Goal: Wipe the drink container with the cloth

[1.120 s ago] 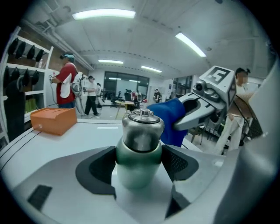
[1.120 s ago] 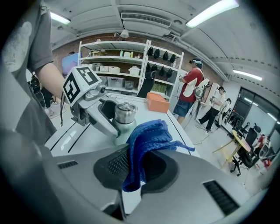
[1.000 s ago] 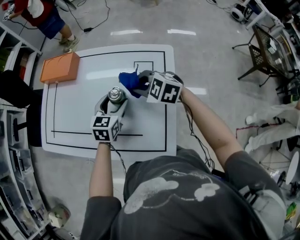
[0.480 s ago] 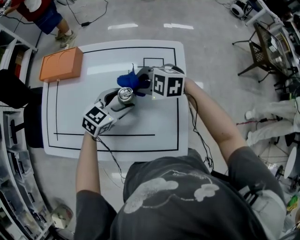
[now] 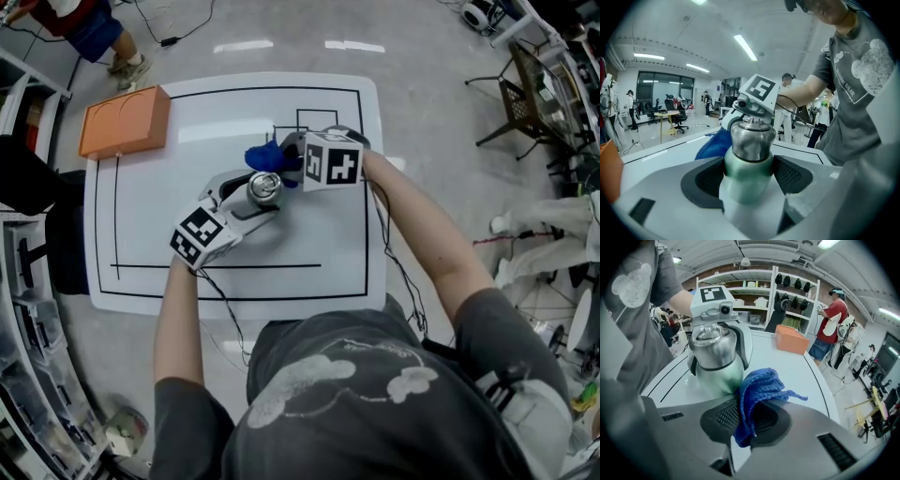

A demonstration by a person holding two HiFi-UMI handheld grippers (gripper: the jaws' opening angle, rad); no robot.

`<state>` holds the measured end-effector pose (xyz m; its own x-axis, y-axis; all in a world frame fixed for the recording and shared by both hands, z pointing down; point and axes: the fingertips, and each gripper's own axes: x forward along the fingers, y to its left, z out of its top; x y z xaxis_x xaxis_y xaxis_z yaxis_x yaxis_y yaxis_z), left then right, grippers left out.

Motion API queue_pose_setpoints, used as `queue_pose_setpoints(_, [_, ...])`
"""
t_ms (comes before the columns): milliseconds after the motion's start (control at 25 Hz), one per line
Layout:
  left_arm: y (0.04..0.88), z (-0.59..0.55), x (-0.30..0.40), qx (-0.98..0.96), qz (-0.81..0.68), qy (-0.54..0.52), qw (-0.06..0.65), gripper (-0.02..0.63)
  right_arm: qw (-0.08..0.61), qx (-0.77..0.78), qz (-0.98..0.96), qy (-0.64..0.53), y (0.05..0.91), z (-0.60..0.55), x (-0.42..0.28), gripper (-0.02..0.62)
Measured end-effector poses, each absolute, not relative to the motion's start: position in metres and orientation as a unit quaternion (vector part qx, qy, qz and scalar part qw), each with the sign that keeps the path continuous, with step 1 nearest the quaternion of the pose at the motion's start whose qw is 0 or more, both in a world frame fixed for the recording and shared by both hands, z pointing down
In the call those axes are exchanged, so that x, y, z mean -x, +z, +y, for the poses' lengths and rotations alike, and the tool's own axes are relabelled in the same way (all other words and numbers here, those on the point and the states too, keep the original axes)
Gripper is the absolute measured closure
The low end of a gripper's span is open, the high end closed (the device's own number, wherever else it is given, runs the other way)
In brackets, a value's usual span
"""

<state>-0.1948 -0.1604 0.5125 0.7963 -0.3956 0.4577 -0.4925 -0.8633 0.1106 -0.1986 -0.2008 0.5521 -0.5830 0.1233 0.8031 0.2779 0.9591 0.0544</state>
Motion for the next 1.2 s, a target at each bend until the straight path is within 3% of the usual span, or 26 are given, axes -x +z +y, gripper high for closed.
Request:
queue_pose_setpoints(440, [0.514,-0.16,0.201,-0.927,-0.296,0.185,0.136,0.273,0.443,-0.002,-0.895,-0.056,0.558,-0.202,0.188,0.554])
queue_pose_setpoints(840, [0.488,-0.139,0.237,-0.894,-0.405,0.083,0.173,0.273,0.4,-0.154,-0.903,-0.01,0.528,-0.186,0.144,0.554])
queue_pose_setpoints(1200, [0.476,-0.085,0.233,-0.843,-0.501,0.057,0.187,0.291,0.354,-0.129,-0.926,-0.022,0.508,-0.152,0.119,0.553])
